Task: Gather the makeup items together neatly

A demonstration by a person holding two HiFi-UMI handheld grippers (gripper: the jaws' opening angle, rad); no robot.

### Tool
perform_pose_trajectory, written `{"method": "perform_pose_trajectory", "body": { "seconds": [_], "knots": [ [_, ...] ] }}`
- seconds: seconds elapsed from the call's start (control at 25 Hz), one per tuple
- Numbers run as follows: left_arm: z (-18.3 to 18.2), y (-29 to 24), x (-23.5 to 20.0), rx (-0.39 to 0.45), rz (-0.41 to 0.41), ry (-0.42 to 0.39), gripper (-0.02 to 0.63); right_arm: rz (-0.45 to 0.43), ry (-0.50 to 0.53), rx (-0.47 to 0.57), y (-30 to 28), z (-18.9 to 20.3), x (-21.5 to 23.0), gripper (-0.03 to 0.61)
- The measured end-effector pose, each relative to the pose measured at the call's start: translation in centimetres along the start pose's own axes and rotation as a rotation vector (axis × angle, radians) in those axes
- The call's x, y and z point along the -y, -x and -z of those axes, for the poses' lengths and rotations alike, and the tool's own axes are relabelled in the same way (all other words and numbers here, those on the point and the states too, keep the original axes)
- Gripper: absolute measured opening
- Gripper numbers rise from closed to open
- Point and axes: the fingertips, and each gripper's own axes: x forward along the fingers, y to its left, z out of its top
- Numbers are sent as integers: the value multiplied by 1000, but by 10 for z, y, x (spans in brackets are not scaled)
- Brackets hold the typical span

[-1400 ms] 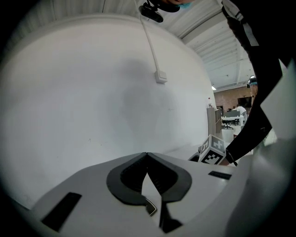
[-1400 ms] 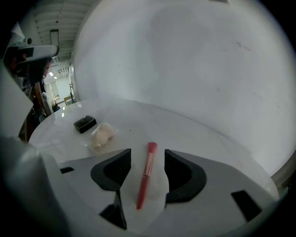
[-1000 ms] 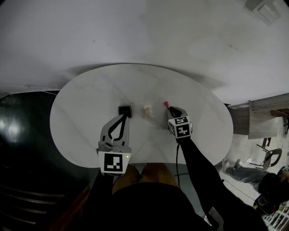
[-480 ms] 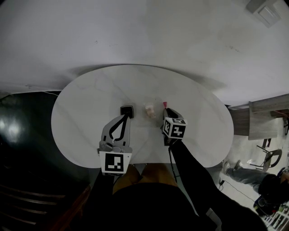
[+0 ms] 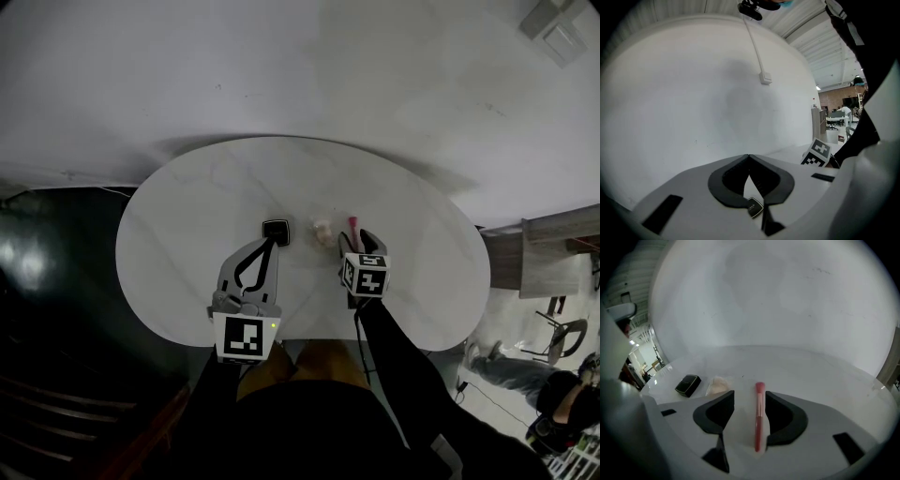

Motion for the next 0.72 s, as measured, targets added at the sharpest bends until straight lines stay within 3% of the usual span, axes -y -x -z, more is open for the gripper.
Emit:
{"method": "perform_pose_trajectory", "body": {
  "seconds": [0.2, 0.36, 0.6, 0.72],
  "knots": [
    [2, 4, -1, -3, 4, 0, 14, -80, 85, 85, 15, -25, -38, 209],
    [4, 7, -3, 1, 0, -4, 14, -127, 134, 46, 3, -20, -66, 210],
    [8, 13, -12, -12, -19, 8, 14, -112, -93, -55, -13, 7, -65, 196],
    [11, 15, -15, -20, -15, 17, 14, -117, -120, -51, -13, 7, -74, 190]
  ]
}}
